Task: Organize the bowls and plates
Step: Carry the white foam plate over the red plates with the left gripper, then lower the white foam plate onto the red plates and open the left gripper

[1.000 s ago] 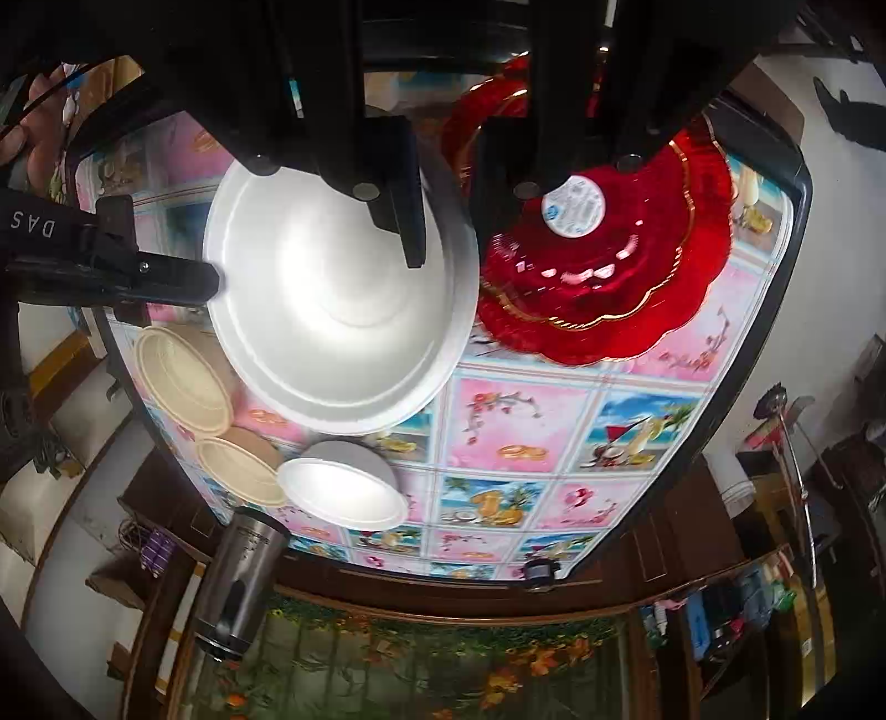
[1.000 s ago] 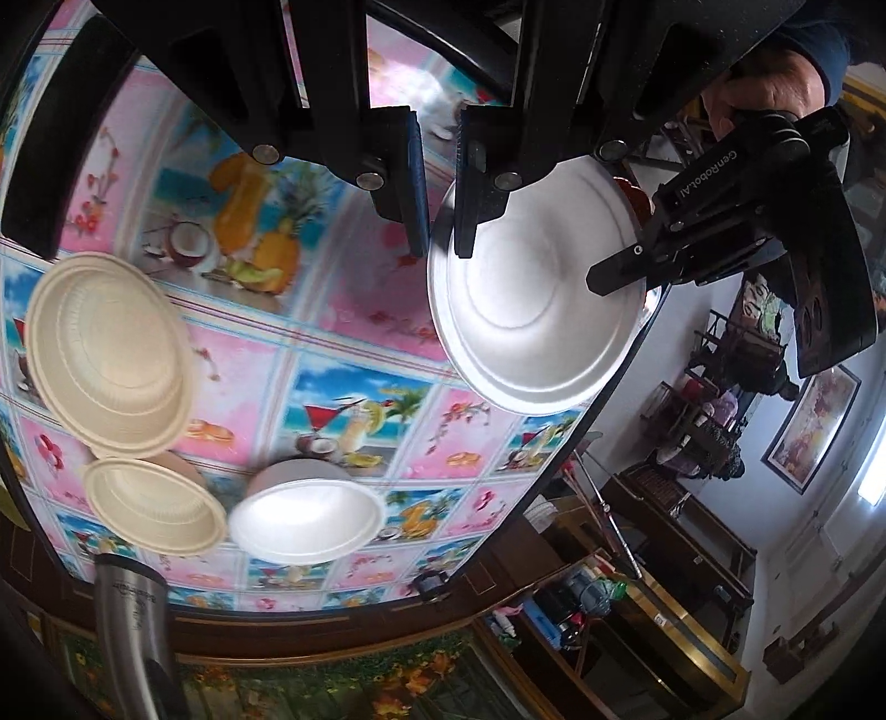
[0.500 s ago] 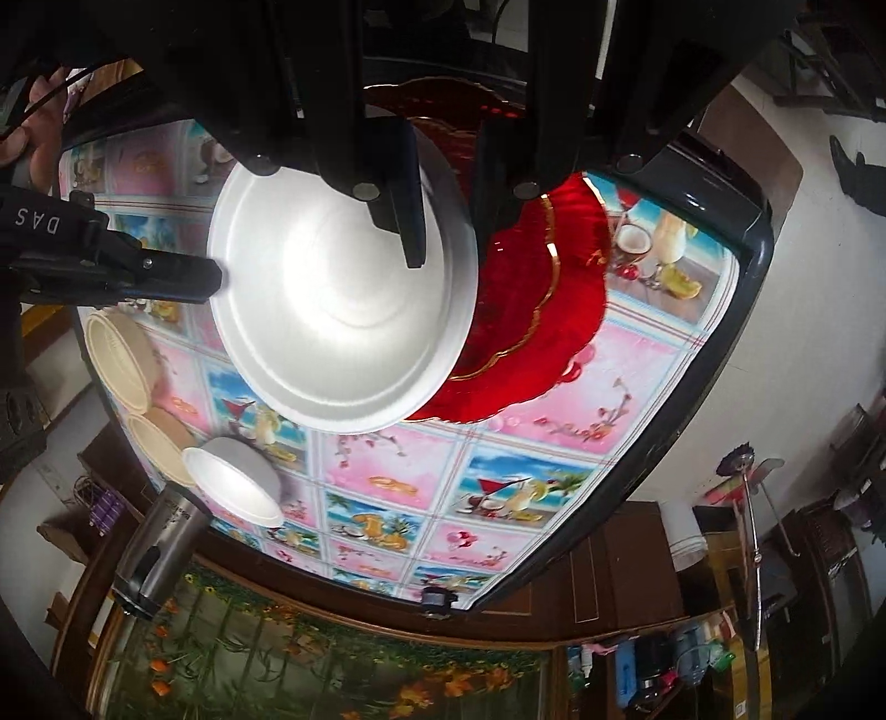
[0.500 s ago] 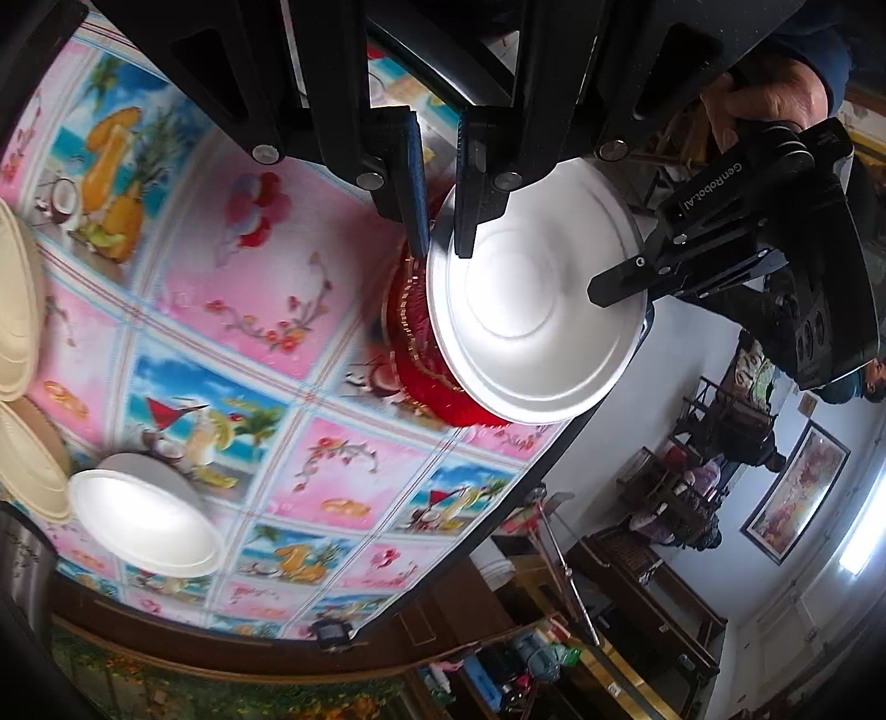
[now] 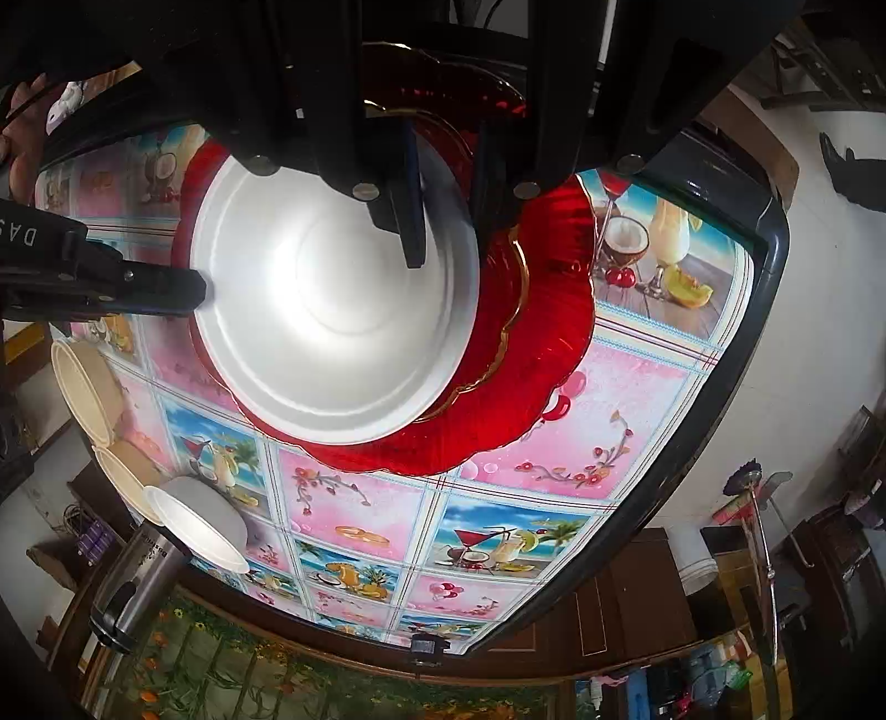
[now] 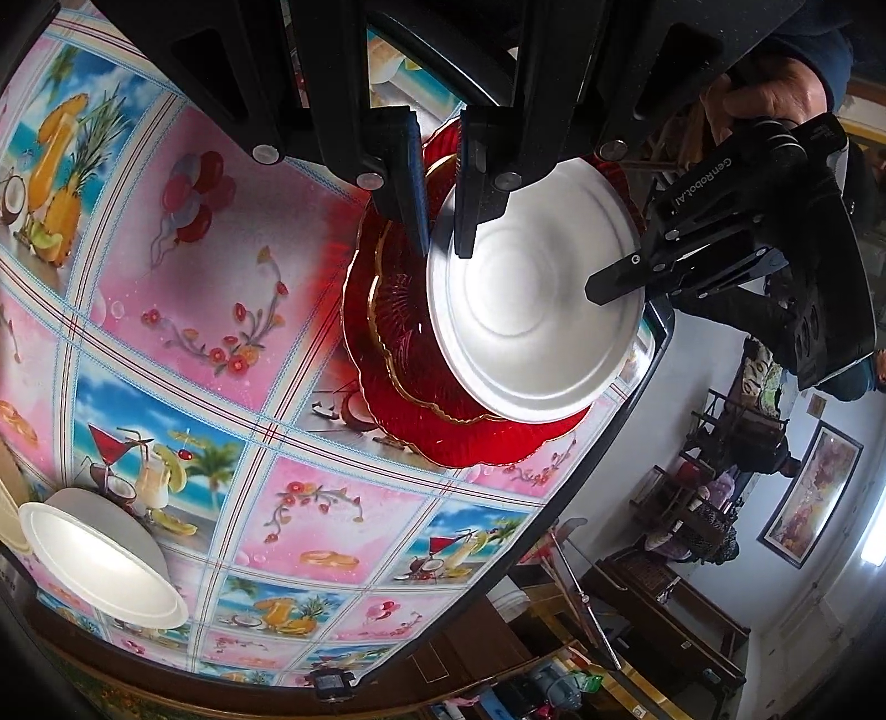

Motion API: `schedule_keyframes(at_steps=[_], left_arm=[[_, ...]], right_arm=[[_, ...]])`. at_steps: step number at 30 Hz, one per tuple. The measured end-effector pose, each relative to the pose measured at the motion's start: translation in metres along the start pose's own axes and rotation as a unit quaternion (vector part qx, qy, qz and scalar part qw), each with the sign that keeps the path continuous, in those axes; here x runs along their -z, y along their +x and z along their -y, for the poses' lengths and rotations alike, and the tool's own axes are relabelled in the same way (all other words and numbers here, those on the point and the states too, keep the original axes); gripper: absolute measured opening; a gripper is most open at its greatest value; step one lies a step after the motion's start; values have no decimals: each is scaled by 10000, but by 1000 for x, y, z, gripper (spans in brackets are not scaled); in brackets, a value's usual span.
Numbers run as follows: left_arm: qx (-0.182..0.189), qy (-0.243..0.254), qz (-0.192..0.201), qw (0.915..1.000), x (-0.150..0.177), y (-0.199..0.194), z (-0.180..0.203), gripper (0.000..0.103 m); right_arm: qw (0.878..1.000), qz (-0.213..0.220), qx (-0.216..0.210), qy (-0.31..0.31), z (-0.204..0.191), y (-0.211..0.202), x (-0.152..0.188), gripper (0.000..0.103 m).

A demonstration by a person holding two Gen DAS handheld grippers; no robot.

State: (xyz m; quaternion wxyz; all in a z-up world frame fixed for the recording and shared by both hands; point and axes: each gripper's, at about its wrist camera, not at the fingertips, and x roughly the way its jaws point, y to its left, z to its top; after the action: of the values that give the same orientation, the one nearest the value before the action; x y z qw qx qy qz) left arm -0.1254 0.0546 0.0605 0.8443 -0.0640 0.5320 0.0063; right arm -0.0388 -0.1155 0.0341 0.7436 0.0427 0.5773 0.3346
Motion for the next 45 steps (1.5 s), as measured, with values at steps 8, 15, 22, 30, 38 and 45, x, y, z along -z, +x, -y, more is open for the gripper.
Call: schedule_keyframes(at_steps=[8, 15, 22, 30, 38, 45], left_arm=[[-138, 207, -29, 9997, 0, 8, 0, 13], [-278, 420, 45, 9987, -1, 9, 2, 15], [-397, 551, 118, 9976, -2, 8, 2, 15], [-455, 586, 140, 9971, -3, 8, -1, 16], [-524, 668, 169, 9962, -4, 8, 1, 16], [-616, 712, 199, 9954, -5, 8, 3, 17]], right_arm=[[9999, -79, 55, 95, 1, 11, -1, 11], [9999, -44, 55, 129, 1, 16, -3, 11], [9999, -35, 70, 120, 0, 16, -4, 11], [9999, -18, 73, 105, -5, 18, -6, 11], [9999, -8, 46, 142, -4, 19, -6, 11], [9999, -15, 24, 134, -4, 20, -5, 11]])
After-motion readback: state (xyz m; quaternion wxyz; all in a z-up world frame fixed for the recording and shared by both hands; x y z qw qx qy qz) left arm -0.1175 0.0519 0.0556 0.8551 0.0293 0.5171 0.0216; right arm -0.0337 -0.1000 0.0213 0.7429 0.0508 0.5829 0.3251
